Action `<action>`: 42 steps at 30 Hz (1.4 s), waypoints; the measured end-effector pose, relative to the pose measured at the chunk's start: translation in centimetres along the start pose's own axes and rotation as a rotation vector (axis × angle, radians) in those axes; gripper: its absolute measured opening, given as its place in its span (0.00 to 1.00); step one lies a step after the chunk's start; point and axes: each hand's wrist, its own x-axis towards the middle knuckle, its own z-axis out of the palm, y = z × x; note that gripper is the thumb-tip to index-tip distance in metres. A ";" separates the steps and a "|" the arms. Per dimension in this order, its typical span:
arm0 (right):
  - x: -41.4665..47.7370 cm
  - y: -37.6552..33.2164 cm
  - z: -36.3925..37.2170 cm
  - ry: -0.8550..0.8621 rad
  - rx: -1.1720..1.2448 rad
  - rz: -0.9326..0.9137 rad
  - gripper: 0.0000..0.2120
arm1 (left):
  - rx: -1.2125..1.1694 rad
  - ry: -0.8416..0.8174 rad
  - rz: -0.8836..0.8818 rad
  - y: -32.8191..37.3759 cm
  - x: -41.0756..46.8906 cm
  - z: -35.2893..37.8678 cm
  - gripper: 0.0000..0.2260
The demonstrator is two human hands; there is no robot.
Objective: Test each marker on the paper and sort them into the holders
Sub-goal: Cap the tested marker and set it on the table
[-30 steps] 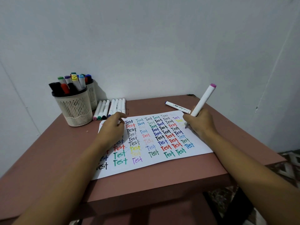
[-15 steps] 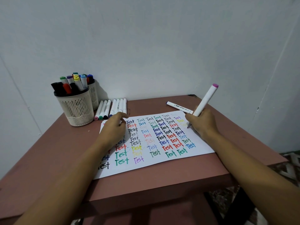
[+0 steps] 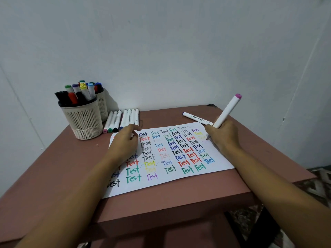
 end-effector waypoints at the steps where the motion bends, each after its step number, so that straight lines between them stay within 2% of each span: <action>1: 0.0 0.0 0.0 -0.004 -0.006 -0.008 0.11 | 0.002 -0.002 -0.002 0.0 0.0 0.0 0.15; 13: -0.2 0.0 0.0 -0.025 -0.033 -0.033 0.10 | -0.005 -0.005 -0.002 -0.2 -0.1 0.0 0.15; 19: -0.1 0.2 0.1 0.020 -0.073 -0.044 0.10 | 0.080 -0.052 0.070 0.1 -0.2 0.1 0.18; 22: -0.1 0.1 0.2 0.017 -0.027 -0.073 0.10 | 0.135 -0.052 0.104 0.0 -0.3 0.1 0.18; 25: -0.5 -0.5 0.3 0.001 0.169 -0.134 0.14 | 0.131 -0.040 0.169 0.0 -0.4 0.0 0.18; 29: -0.9 -1.4 0.5 -0.085 0.318 -0.139 0.15 | 0.115 -0.032 0.290 0.3 -0.4 0.2 0.16; 32: -1.0 -2.5 0.8 -0.204 0.304 -0.151 0.15 | 0.053 -0.040 0.259 0.4 -0.3 0.5 0.15; 36: -1.8 -4.3 2.3 -0.471 0.511 -0.051 0.10 | -0.072 -0.043 0.210 0.6 -0.1 0.7 0.18; 38: -2.5 -5.2 3.6 -0.584 0.599 -0.006 0.11 | -0.084 -0.029 0.194 0.7 0.0 0.8 0.16; 42: -3.7 -5.7 6.3 -0.648 0.691 0.015 0.12 | -0.032 0.033 0.241 0.8 -0.1 0.7 0.09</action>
